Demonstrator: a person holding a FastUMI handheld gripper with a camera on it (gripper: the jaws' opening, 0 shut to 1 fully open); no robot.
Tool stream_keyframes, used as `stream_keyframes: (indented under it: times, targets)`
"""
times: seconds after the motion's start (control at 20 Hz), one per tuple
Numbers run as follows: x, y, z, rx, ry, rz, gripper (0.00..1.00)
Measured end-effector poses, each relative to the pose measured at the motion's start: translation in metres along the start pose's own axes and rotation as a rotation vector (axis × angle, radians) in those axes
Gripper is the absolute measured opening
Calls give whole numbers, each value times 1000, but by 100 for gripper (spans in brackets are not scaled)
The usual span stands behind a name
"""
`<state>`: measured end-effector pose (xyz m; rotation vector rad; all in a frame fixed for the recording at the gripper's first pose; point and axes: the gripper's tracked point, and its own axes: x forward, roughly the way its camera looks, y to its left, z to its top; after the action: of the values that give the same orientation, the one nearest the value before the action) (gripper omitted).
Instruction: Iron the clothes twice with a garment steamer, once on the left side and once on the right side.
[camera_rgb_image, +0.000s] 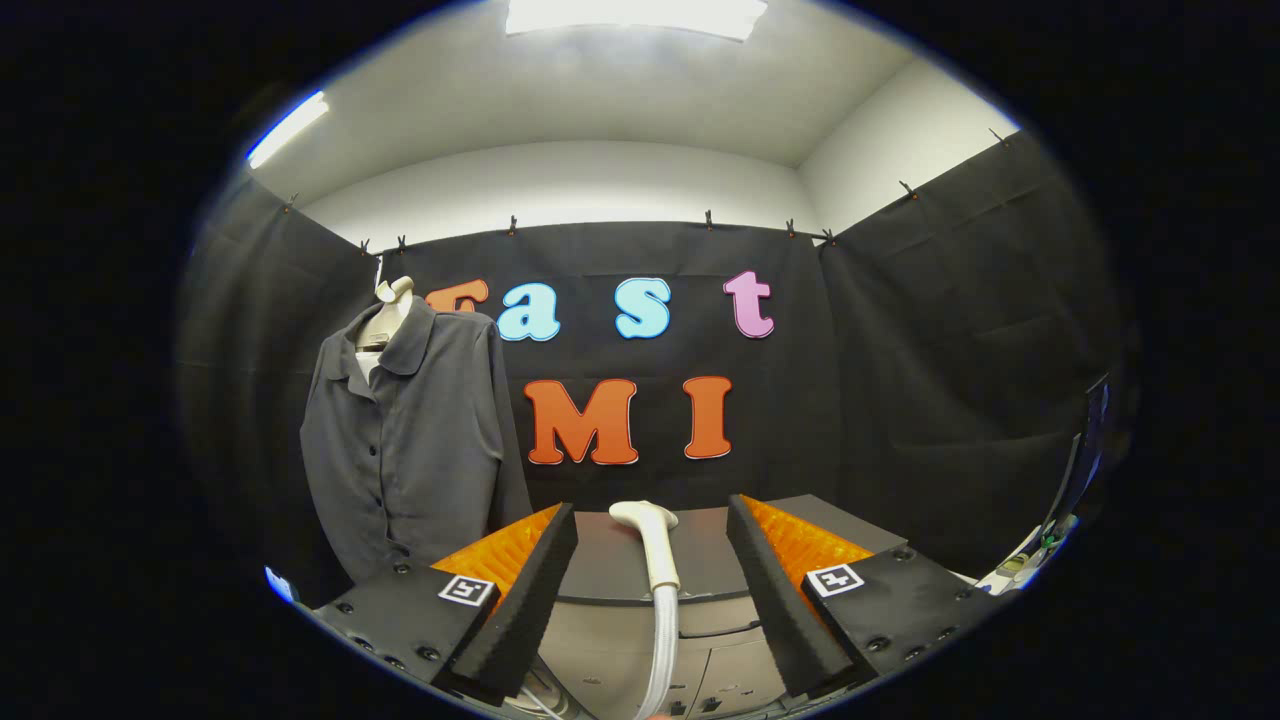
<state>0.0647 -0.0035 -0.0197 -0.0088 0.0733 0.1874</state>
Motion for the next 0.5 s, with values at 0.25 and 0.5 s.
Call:
stream_keyframes:
  times: [0.25, 0.5]
  targets:
    - [51, -15, 14, -16, 12, 16, 98]
    - [130, -29, -2, -6, 117, 16, 98]
